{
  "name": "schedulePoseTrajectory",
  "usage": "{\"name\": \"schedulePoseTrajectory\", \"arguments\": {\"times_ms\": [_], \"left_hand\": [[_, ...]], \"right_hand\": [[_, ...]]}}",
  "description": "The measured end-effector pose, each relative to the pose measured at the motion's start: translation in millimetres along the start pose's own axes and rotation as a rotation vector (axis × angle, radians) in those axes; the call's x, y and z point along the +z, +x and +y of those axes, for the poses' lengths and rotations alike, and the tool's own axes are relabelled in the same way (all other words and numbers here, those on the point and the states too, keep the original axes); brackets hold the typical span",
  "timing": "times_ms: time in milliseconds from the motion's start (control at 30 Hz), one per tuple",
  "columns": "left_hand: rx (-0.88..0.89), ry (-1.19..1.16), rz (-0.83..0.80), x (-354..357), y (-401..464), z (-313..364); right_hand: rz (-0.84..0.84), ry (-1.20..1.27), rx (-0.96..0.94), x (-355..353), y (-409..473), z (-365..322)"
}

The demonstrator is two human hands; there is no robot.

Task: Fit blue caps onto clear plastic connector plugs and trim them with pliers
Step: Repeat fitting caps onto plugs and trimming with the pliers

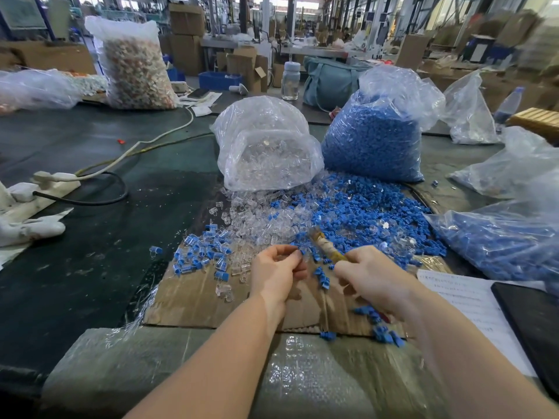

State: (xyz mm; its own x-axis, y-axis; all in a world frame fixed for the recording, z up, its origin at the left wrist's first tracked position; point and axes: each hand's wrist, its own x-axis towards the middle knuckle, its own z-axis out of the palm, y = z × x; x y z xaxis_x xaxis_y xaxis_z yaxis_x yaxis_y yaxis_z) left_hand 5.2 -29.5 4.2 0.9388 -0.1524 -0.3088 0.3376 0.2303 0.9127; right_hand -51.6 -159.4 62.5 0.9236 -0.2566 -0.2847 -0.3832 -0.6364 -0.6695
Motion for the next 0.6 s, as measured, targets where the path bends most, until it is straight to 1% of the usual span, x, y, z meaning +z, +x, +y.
{"name": "schedulePoseTrajectory", "arguments": {"times_ms": [133,233,600], "left_hand": [[-0.001,-0.062,0.047,-1.0,9.9,7.4],[0.003,-0.110,0.076,-2.0,14.8,11.3],[0.005,-0.069,0.142,-1.1,14.5,20.1]], "right_hand": [[-0.142,0.125,0.058,0.9,-8.4,-8.0],[-0.205,0.187,0.069,-0.4,-9.1,-11.6],[-0.264,0.238,0.083,3.3,-5.7,-10.3]]}}
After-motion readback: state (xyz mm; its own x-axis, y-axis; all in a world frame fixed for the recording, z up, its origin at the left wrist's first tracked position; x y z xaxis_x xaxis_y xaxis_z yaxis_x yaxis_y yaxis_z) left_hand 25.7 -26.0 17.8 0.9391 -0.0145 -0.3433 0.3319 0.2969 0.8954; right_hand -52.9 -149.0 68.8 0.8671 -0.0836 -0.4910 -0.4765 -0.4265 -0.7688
